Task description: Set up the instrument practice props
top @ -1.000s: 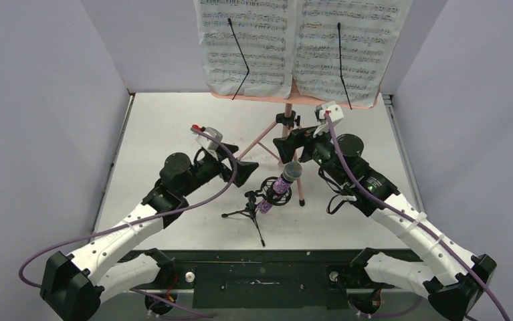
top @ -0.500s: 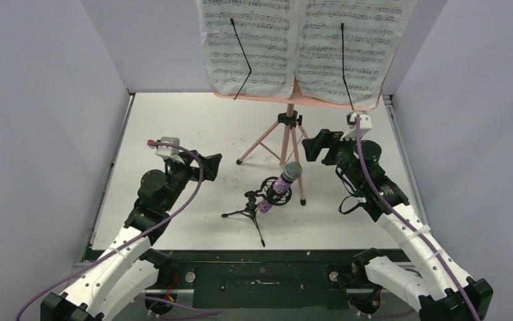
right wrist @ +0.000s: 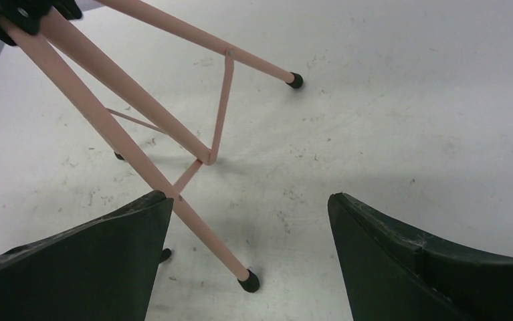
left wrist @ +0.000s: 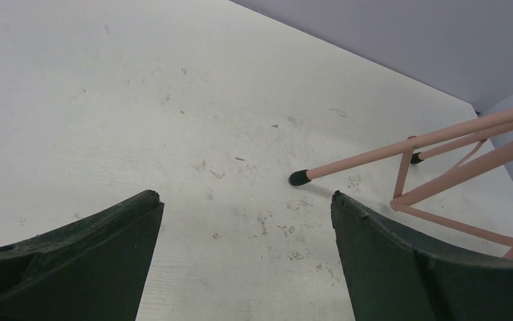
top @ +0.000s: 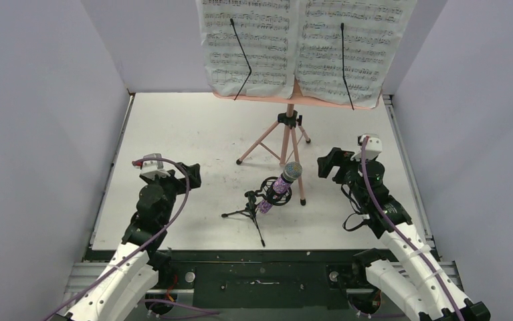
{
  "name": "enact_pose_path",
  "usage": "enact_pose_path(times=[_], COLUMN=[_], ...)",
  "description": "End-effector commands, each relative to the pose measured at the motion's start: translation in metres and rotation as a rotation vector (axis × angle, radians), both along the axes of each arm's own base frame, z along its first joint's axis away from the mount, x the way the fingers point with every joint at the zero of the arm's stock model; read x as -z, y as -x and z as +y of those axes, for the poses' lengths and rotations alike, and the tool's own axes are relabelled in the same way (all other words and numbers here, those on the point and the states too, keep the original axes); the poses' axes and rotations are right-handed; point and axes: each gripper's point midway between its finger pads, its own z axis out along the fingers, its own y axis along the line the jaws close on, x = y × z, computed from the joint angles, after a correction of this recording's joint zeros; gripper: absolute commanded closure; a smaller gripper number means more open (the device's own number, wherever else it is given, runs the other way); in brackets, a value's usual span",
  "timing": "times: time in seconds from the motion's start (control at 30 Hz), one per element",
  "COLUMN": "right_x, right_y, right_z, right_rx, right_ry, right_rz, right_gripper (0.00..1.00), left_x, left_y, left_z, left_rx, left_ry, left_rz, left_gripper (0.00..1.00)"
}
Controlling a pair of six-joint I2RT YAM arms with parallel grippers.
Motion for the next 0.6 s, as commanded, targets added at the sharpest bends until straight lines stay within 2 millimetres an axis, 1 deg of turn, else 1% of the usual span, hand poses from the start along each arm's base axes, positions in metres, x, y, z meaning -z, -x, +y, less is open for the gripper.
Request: enact_pose_path(times=[0.0,0.1,0.23,0.33,0.43,0.53,0.57], right_x=[0.009,0.019,0.032,0.044,0.05,0.059,0.058], right_y=[0.004,0.005,0.001,-0.005,-0.013,-0.019,-0.023], right_z=[-0.013,-0.016,-0.021,-0.031,-0.042,-0.053,-0.057], right_rx=[0.046,0.055,0.067,0.102,0.139,0.153,0.16], right_ry=[0.013,0.027,0.062,0.076,0.062,0.068,0.072], right_rz=[-0.011,0.007,0.026,0.039,0.036,0.046,0.027], right_gripper=[0.1,0.1,0.1,0.1,0.1,0.1,0.1], left_x=[0.008,0.016,0.026,0.033,0.043,0.044,0.043], left_y=[0.001,0.001,-0.001,-0.003,-0.004,-0.006,-0.008], left_z=[0.016,0.019,0.025,0.031,0.04,0.052,0.056], left_rx=[-0.07,-0.077,-0.092,-0.103,-0.118,-0.155,-0.166], left_ry=[-0.015,-0.036,-0.077,-0.105,-0.137,-0.144,-0.145], left_rz=[0.018,0.034,0.053,0.069,0.09,0.087,0.079], left_gripper=[0.04,0.04,0.04,0.04,0.04,0.04,0.04])
